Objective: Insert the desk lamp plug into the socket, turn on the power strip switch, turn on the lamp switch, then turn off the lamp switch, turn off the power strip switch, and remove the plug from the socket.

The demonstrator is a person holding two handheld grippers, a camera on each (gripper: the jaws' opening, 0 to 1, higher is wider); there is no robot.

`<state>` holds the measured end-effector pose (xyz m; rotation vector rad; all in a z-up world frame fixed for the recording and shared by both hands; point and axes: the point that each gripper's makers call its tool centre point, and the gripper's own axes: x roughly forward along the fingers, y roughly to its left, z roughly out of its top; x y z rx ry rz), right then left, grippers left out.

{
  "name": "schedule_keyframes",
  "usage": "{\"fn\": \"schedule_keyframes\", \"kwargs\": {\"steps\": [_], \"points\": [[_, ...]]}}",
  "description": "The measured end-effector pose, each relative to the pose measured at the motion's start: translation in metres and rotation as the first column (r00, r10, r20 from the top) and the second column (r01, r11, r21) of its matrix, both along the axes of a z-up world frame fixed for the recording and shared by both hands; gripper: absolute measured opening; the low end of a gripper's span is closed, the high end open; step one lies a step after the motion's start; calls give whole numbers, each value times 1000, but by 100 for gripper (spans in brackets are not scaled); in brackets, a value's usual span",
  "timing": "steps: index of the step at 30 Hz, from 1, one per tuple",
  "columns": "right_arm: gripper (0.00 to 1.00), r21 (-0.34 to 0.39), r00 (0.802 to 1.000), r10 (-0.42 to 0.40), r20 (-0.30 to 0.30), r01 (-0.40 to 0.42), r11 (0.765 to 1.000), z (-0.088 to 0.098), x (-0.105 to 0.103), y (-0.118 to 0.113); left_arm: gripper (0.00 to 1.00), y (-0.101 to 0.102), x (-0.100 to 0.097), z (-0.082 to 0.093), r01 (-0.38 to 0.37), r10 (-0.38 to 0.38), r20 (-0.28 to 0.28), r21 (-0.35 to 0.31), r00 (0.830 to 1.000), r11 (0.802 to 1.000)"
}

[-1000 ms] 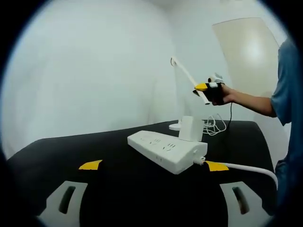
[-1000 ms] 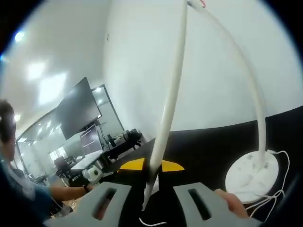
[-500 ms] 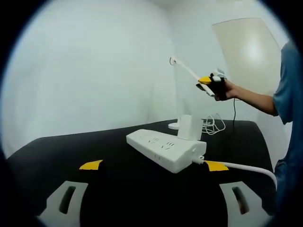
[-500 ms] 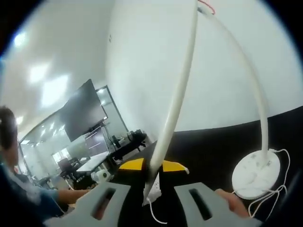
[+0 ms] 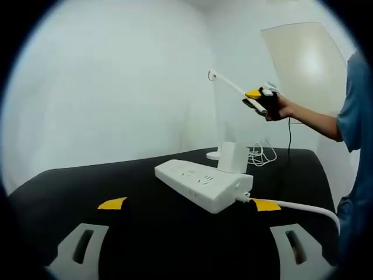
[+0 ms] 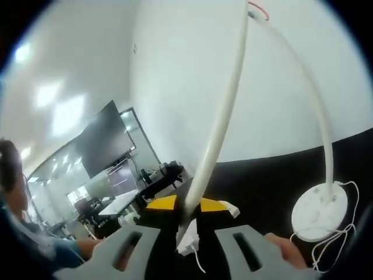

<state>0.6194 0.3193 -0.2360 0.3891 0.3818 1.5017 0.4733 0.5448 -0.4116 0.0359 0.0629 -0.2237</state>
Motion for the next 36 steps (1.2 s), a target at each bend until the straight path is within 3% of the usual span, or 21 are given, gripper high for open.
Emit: {"fn": "schedule_keyframes", "kwargs": {"steps": [9,12,22,29,36], "points": [[14,22,999,-4,-53,6,1000,10,-6,1,80,-1,-1,0,3,-3,1,3,1000,1000],[14,15,999,0,-45,0,1000,14,-17,2,79,0,0,-1,2,-2,-5,6,1000,1000],[15,25,998,22,-59,-20,999,34,-14,-2,79,-1,-1,-2,3,-3,-17,9,1000,1000],[16,29,998,41,-49,-40,999,50,-24,-1,78,-2,-2,-3,5,-5,-20,9,1000,1000],[16,48,993,56,-100,-51,998,58,-21,-4,78,-3,-2,-3,6,-6,-23,11,1000,1000]]}}
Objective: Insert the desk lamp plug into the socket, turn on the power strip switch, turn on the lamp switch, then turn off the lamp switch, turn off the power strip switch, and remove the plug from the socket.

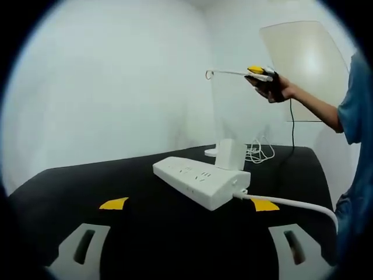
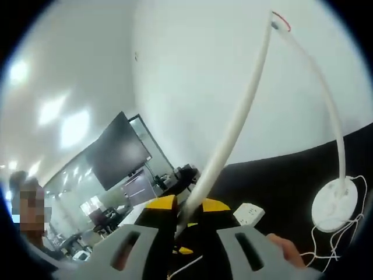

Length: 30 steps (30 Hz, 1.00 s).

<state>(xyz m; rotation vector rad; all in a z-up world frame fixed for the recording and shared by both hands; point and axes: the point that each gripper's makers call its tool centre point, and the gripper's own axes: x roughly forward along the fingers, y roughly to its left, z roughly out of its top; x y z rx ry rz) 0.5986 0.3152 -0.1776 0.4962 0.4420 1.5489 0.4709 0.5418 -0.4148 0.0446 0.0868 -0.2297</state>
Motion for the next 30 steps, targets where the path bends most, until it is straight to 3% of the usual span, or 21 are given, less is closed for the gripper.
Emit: {"fn": "schedule_keyframes", "kwargs": {"steps": [6,14,30], "points": [[16,14,999,13,-41,-12,1000,8,-3,-1,77,1,0,-2,1,-1,-6,4,1000,1000],[16,36,998,37,-60,-35,999,21,-18,-1,77,1,0,-2,0,0,-9,5,1000,1000],[17,104,991,86,-102,-75,992,54,-25,-1,77,0,0,-3,4,-4,-15,7,1000,1000]]}}
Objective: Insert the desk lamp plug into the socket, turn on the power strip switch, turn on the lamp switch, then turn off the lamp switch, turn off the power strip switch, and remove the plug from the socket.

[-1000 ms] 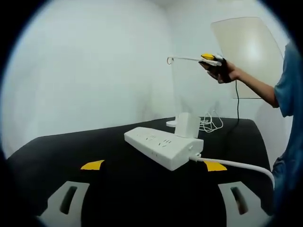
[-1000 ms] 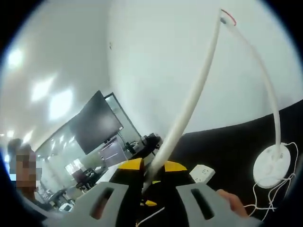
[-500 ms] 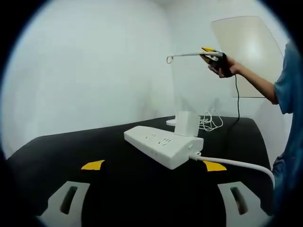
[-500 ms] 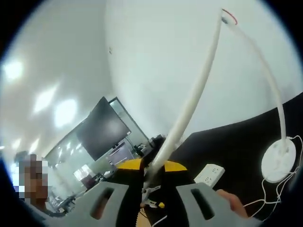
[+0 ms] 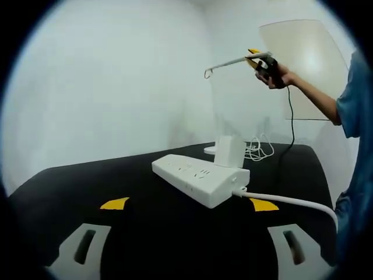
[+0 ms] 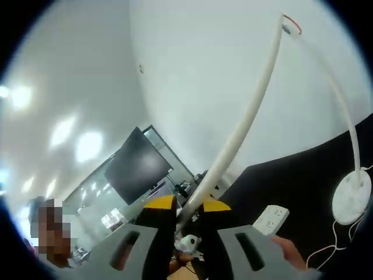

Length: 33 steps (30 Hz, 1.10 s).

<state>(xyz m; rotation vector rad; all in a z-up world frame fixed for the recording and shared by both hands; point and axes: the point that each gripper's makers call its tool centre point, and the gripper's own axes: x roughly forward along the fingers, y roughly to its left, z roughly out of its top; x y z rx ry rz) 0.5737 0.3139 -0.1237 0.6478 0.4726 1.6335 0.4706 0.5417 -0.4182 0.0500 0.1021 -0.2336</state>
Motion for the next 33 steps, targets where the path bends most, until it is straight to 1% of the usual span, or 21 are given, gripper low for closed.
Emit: {"fn": "schedule_keyframes", "kwargs": {"steps": [4,7,12,18,23,27,28,29,33], "points": [[17,19,1000,10,-5,-10,1000,10,-5,-1,77,-2,-1,0,1,-1,0,-2,1000,1000],[17,39,1000,17,-21,-16,999,20,1,-3,77,-2,-1,0,1,-1,-1,-1,1000,1000],[18,54,999,29,-32,-27,998,30,9,-6,77,-2,-1,-1,1,-1,-5,2,1000,1000],[18,101,998,50,-46,-46,994,48,8,-7,76,-1,0,-3,2,-2,-13,5,1000,1000],[19,133,997,64,-53,-56,990,64,15,-11,76,-3,-1,-3,2,-2,-21,3,1000,1000],[19,123,996,77,-53,-70,990,65,17,-12,76,-6,-3,-3,6,-5,-28,9,1000,1000],[19,110,996,80,-45,-74,991,64,17,-12,76,-6,-3,-3,5,-5,-31,7,1000,1000],[19,105,996,81,-39,-76,992,62,8,-9,76,-5,-2,-4,1,0,-35,4,999,1000],[19,104,996,84,-36,-79,991,64,9,-9,76,-3,-1,-5,-5,6,-41,9,999,1000]]}}
